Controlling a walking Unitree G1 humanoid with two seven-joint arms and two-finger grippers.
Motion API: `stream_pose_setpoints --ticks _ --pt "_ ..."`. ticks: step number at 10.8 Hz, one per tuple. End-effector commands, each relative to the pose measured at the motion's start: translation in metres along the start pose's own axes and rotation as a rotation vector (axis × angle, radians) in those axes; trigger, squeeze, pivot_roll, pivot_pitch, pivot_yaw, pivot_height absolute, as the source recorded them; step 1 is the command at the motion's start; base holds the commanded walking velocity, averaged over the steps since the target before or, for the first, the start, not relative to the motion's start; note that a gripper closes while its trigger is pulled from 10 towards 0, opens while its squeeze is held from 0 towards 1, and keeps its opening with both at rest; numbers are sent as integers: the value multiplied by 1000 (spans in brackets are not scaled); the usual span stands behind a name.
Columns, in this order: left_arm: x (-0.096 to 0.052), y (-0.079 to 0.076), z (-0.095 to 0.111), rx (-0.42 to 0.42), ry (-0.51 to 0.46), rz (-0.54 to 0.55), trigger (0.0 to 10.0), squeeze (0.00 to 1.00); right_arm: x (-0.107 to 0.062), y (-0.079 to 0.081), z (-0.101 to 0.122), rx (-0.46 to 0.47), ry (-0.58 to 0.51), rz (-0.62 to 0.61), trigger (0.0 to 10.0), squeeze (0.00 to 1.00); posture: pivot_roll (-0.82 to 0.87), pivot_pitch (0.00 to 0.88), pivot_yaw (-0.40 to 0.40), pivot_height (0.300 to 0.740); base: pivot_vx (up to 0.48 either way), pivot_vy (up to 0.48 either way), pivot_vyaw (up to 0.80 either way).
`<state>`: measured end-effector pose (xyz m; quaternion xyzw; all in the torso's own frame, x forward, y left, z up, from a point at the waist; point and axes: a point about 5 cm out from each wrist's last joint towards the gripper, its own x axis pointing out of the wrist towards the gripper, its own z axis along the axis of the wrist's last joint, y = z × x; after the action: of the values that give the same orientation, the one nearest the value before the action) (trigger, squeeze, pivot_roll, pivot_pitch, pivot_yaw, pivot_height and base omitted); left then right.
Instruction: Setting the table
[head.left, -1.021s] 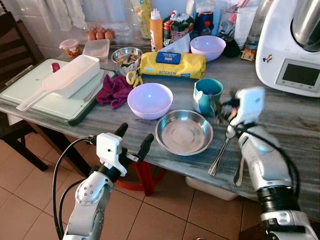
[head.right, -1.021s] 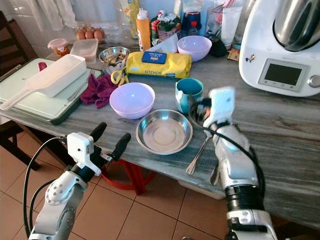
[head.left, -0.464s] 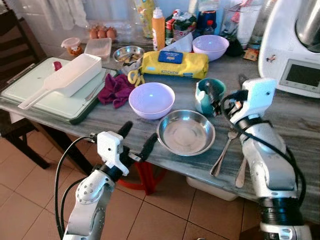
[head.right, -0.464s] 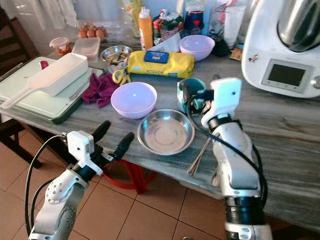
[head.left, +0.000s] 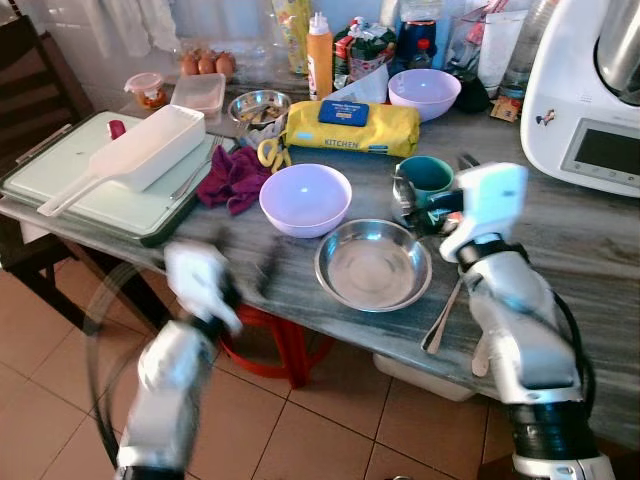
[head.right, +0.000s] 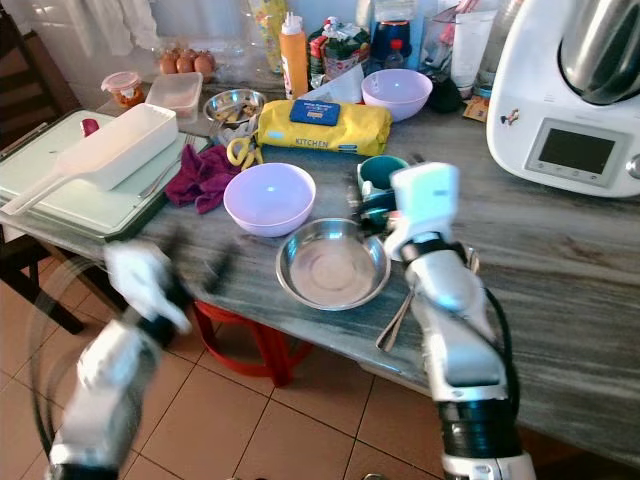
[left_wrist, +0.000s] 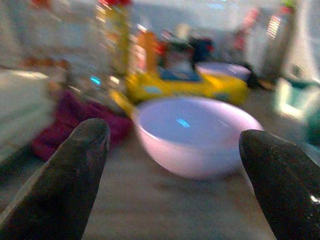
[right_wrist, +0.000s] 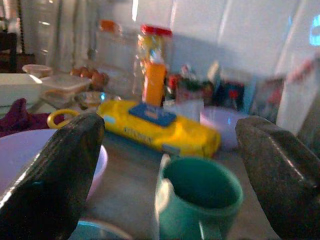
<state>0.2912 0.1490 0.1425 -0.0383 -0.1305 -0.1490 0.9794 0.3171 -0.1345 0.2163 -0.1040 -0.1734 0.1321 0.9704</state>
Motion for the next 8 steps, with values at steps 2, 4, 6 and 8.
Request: stream_pose_setpoints --ticks 2,4,6,8 --pt "1 4 2 9 -4 36 10000 0 -2 13 6 -36 -37 46 10000 1000 -112 111 52 740 0 0 800" --pt "3 7 3 44 -14 95 10000 0 -3 17 6 -50 -42 54 10000 996 -113 108 55 740 0 0 800" --pt "7 18 6 109 -20 217 10000 0 -3 19 8 -83 -58 68 10000 808 -117 103 54 740 0 0 800" --pt "8 27 10 145 -29 291 10000 0 -3 21 9 -107 -69 82 10000 675 -115 96 52 740 0 0 800"
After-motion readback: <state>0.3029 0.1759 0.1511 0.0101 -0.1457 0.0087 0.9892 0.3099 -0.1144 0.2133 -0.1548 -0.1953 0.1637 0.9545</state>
